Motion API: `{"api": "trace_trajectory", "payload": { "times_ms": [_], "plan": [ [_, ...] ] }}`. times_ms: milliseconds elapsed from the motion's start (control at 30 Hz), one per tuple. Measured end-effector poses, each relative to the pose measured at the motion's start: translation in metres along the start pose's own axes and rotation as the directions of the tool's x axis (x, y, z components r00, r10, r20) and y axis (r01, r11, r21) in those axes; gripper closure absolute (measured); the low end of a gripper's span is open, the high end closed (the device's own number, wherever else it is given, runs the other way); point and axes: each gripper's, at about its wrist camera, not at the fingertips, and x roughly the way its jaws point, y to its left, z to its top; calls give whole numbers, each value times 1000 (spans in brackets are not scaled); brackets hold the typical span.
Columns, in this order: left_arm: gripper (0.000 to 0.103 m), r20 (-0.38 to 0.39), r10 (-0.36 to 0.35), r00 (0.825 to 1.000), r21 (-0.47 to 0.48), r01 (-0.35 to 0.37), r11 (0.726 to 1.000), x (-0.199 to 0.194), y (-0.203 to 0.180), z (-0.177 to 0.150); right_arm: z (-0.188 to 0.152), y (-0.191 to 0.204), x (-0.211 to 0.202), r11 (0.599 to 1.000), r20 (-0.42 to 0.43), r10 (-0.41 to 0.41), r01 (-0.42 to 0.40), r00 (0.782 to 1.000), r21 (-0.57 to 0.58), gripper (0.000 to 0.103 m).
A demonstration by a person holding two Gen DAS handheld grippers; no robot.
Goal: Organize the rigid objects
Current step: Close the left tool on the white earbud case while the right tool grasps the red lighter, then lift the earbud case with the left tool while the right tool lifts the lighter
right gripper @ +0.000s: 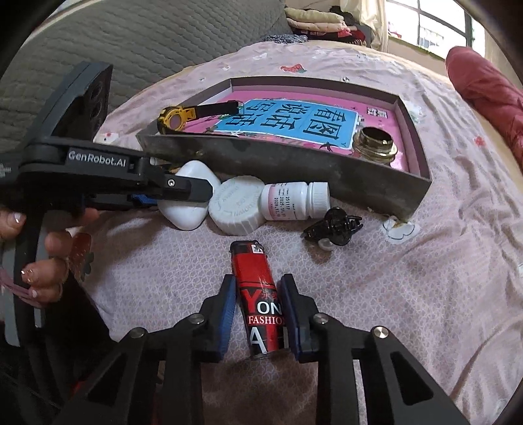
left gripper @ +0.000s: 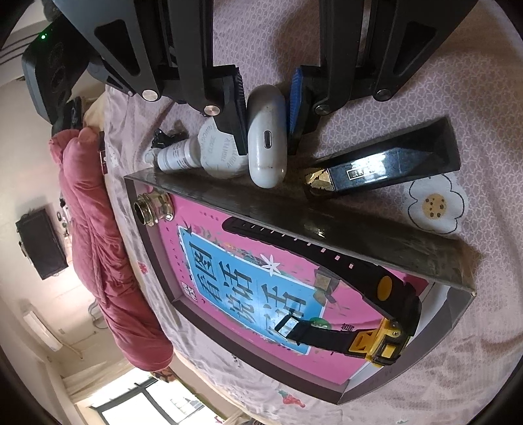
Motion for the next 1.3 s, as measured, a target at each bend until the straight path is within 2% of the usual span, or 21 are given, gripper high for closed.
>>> {"api": "trace_trajectory", "payload": {
  "times_ms": [233, 333, 400, 500, 600, 833, 1300],
  "plan": [
    [82, -2, 0, 1000, -10, -1, 1000, 5, -2, 2, 0, -6, 8, 998, -19, 60, -59, 998, 38, 74],
    [81, 0, 8, 1000, 3, -8, 1000, 6, -4, 1, 0, 0, 9, 1000, -10, 24, -24, 1000, 0, 75],
    [81, 2, 10, 1000, 4, -10, 1000, 6, -5, 1, -1, 5, 8, 1000, -3, 5, -5, 1000, -21, 80],
    [81, 8, 11, 1000, 9, -11, 1000, 4, -7, 1, 1, -5, 5, 998, 12, 44, -44, 999, 38, 91],
    [81, 17, 21, 1000, 28, -22, 999, 3, -11, -1, 0, -15, 5, 992, 16, 84, -86, 996, 94, 92],
    [82, 27, 17, 999, 27, -18, 999, -1, -10, -4, 1, -14, 3, 993, 37, 76, -79, 996, 86, 92],
    [82, 52, 63, 997, 80, -67, 995, -16, -19, -13, 10, -16, -14, 988, 127, 103, -116, 987, 103, 92]
  ]
}}
